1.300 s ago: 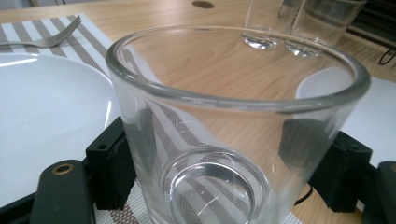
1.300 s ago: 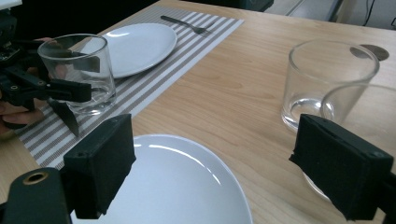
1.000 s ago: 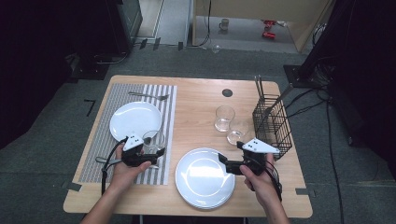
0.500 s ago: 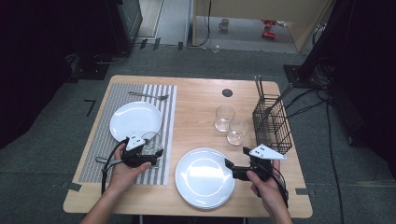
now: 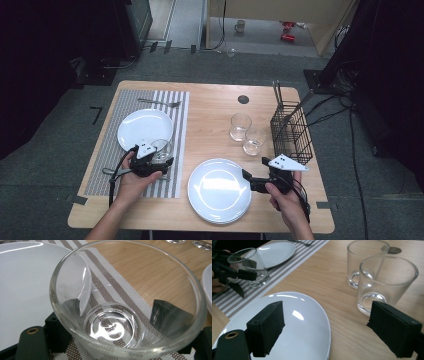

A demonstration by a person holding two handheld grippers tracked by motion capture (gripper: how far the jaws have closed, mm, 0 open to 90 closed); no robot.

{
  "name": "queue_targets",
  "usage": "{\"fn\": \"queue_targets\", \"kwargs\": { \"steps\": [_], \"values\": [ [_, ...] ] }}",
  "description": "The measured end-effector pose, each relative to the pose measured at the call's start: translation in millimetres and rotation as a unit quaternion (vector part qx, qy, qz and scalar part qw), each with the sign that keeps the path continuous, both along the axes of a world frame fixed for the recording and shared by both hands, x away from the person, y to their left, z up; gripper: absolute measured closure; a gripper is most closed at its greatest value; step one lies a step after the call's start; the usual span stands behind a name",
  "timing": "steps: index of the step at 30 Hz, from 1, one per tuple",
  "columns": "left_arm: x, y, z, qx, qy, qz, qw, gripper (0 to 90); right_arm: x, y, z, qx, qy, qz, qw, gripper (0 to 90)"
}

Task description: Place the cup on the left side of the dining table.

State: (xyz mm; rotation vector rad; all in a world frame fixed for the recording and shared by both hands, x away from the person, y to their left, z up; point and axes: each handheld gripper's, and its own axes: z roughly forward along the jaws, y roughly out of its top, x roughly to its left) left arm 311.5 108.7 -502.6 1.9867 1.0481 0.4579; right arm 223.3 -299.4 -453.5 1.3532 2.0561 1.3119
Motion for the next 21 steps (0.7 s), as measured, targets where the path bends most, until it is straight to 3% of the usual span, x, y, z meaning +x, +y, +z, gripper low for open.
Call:
{"fn": "queue_targets", "kwargs": {
  "steps": [12, 15, 17, 21],
  "values": [
    [3.6, 3.0, -3.0, -0.010, 0.017, 0.001, 0.9998, 20.2, -7.1, -14.9, -16.4, -0.002, 0.012, -0.016, 0.9998, 12.4],
    [2.6, 2.7, -2.8, -0.003, 0.021, 0.001, 0.9998, 17.5, -8.7, -18.1, -19.9, -0.003, 0.014, -0.018, 0.9997, 12.4],
    [2.1, 3.8, -2.2, -0.009, 0.028, 0.000, 0.9996, 11.9, -9.6, -20.4, -22.5, -0.004, 0.016, -0.019, 0.9997, 12.4],
    [0.1, 7.9, 0.4, -0.029, 0.038, -0.003, 0.9989, 9.0, -10.2, -24.8, -27.2, -0.004, 0.020, -0.024, 0.9995, 12.4]
  ]
}}
